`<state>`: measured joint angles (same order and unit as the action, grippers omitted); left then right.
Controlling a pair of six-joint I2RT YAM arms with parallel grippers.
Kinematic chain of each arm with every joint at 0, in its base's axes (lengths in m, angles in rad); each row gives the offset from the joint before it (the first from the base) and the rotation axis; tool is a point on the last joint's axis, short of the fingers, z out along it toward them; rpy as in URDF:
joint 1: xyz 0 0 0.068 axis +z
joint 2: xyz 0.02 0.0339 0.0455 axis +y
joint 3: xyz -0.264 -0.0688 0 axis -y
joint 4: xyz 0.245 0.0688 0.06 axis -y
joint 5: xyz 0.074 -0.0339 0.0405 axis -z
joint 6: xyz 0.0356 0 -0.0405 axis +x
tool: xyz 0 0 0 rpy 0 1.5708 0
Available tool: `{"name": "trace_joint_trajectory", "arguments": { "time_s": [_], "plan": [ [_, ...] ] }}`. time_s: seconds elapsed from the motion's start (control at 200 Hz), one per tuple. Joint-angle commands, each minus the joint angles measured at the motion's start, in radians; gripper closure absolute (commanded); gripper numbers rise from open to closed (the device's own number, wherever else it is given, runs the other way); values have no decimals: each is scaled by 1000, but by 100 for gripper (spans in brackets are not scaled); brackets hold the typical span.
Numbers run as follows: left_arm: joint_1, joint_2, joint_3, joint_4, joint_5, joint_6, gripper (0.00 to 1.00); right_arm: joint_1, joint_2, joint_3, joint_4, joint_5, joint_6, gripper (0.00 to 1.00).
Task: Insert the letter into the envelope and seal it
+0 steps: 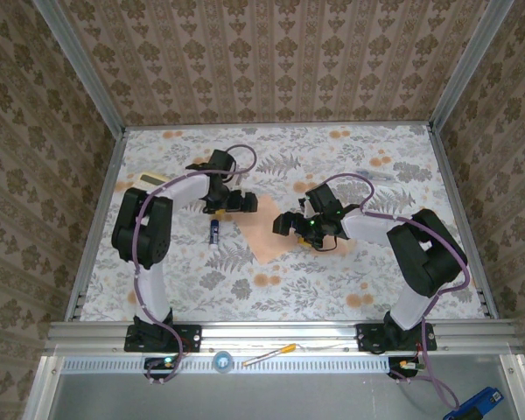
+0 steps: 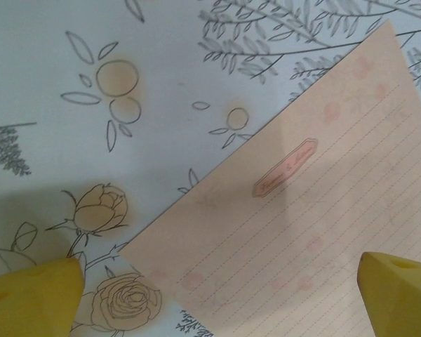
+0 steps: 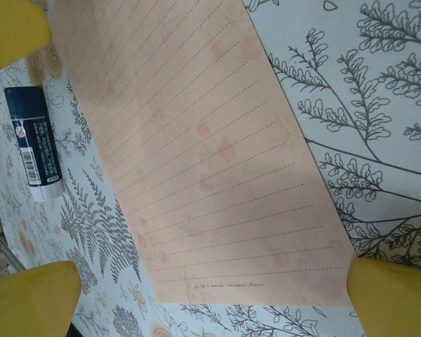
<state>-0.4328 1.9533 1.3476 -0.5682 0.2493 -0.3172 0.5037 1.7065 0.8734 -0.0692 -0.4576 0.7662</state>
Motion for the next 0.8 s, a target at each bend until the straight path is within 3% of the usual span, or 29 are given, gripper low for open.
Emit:
{"name": "trace_joint_trajectory", "arguments": {
  "time_s": [0.0,0.28,0.54,0.795],
  "plan": [
    [-13,30,34,12,-1,26,0,-3,24,-24,-26,11,1,0],
    [-59,54,77,-55,-41,32,0,-3,25,-24,-26,11,0,0],
    [-112,78,145,-195,-196,56,0,-3,25,-27,-23,11,-1,0],
    [-114,55,139,-210,-234,32,0,-4,25,-27,-23,8,-3,0]
  ]
}}
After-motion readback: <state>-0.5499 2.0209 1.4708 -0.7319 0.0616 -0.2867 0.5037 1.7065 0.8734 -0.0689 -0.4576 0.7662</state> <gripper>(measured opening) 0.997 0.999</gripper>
